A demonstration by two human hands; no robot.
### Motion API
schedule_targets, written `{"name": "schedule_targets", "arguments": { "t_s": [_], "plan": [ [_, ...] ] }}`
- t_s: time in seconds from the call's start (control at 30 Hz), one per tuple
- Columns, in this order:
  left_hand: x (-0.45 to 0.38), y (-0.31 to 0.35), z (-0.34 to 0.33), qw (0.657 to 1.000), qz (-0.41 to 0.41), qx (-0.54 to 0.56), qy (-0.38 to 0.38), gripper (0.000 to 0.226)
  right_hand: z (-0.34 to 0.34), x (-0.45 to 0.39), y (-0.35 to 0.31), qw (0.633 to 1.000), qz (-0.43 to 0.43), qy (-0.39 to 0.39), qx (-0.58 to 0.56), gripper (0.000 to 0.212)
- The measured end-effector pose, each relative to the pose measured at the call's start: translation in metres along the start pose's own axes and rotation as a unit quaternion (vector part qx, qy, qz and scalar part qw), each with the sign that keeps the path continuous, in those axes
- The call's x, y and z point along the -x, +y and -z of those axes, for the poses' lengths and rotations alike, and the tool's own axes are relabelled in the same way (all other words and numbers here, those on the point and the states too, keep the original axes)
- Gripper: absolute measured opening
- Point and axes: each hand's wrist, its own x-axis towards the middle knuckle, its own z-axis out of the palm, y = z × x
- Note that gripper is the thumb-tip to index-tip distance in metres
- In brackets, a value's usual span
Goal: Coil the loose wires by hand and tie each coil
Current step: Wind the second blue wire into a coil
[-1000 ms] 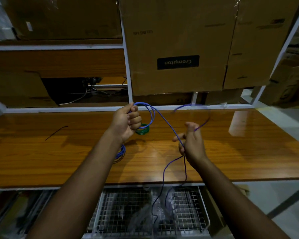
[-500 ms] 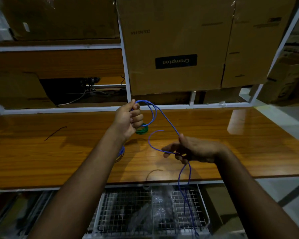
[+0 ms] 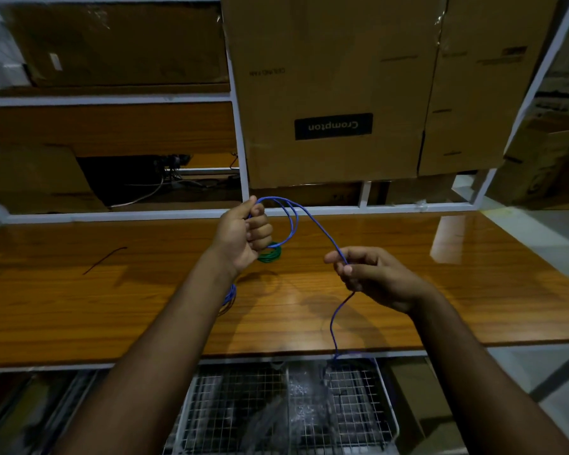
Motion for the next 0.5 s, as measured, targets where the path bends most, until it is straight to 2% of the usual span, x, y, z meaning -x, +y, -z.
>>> {"name": "schedule_targets", "arguments": {
  "t_s": [0.1,0.17,0.27,0.33,0.4,0.47,0.5],
  "plan": [
    [0.007,0.001,0.000,0.997,0.052,0.033,-0.051,0.046,0.001,-0.002,0.010,0.994,-0.013,0.105,-0.012,0.026],
    [0.010,-0.003,-0.004,0.993,0.078,0.027,-0.079,0.043,-0.004,-0.005,0.015,0.979,-0.012,0.191,0.067,0.020],
    [0.009,-0.012,-0.007,0.994,0.079,0.019,-0.077,0.040,-0.027,-0.011,0.017,0.943,-0.027,0.259,0.206,0.015],
    [0.006,-0.016,-0.006,0.996,0.064,0.020,-0.064,0.041,-0.048,-0.014,0.016,0.895,-0.045,0.286,0.339,0.007],
    [0.003,-0.019,-0.003,0.997,0.055,0.025,-0.046,0.045,-0.066,-0.015,0.012,0.817,-0.053,0.289,0.496,0.003],
    [0.003,-0.021,-0.002,0.998,0.047,0.020,-0.032,0.047,-0.081,-0.014,0.006,0.751,-0.034,0.257,0.607,0.004],
    [0.004,-0.023,-0.002,0.999,0.041,0.015,-0.026,0.046,-0.086,-0.012,0.001,0.739,-0.020,0.230,0.633,0.006]
  ]
}}
